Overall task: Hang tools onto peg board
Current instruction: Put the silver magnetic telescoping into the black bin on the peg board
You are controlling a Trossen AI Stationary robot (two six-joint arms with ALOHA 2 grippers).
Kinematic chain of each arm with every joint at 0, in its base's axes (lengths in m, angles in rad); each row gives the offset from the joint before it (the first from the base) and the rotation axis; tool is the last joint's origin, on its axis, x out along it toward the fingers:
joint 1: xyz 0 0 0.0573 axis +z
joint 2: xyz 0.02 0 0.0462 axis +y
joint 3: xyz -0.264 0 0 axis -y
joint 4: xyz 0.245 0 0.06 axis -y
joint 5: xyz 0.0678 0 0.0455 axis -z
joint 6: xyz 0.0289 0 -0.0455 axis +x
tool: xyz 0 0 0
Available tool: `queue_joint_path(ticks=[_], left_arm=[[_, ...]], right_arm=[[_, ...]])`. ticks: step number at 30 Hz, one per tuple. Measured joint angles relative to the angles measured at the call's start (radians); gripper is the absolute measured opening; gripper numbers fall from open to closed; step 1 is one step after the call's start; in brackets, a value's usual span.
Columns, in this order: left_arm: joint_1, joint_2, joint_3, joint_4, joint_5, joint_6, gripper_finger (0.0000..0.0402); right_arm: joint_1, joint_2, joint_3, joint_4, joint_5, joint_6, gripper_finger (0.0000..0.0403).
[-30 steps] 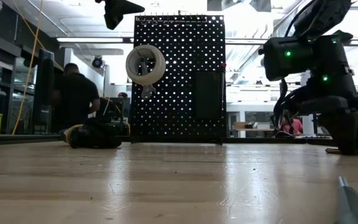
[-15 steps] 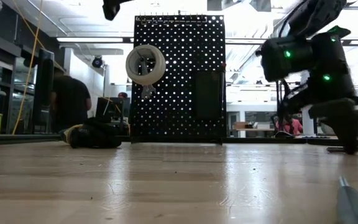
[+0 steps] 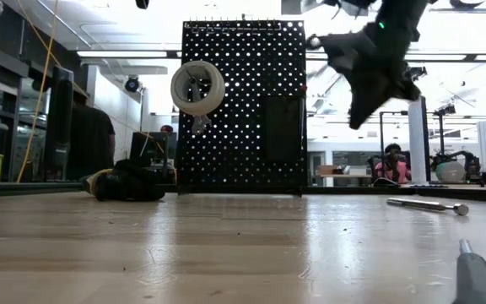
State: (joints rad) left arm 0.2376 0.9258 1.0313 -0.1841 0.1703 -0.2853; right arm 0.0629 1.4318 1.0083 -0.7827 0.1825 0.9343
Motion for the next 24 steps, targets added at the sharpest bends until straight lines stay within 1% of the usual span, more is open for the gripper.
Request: queue_joint_path(ticks=[2,5,8,11,14,17,20,22,24], left_arm=[[0.0,-0.002,0.0,0.001,-0.006,0.0,0.02],[0.0,0.001,0.0,-0.017,-0.007,0.0,0.02],[-0.002,0.011,0.0,-0.053,-0.007,-0.001,0.02],[-0.003,0.016,0.0,-0.085,-0.007,-0.018,0.02],[-0.003,0.017,0.0,-0.095,-0.007,-0.025,0.02],[-0.003,0.017,0.0,-0.093,-0.007,-0.019,0.02],[-0.002,0.017,0.0,-0.093,-0.007,-0.019,0.02],[-0.002,0.017,0.0,-0.092,-0.015,-0.018,0.02],[-0.002,0.018,0.0,-0.091,-0.023,-0.018,0.02]], right_arm=[[-0.007,-0.001,0.03,-0.017,-0.023,0.01,0.0001],[-0.01,0.001,0.018,-0.029,-0.116,0.05,0.0001],[0.018,0.001,-0.029,-0.027,-0.186,0.156,0.0],[0.071,0.003,-0.078,-0.027,-0.203,0.261,0.0016],[0.124,0.004,-0.124,0.009,-0.21,0.364,0.0059],[0.162,0.005,-0.145,0.045,-0.209,0.448,0.0117],[0.183,0.02,-0.16,0.037,-0.213,0.522,0.0172],[0.19,0.042,-0.175,0.012,-0.23,0.593,0.0196],[0.194,0.071,-0.188,0.016,-0.249,0.64,0.0205]])
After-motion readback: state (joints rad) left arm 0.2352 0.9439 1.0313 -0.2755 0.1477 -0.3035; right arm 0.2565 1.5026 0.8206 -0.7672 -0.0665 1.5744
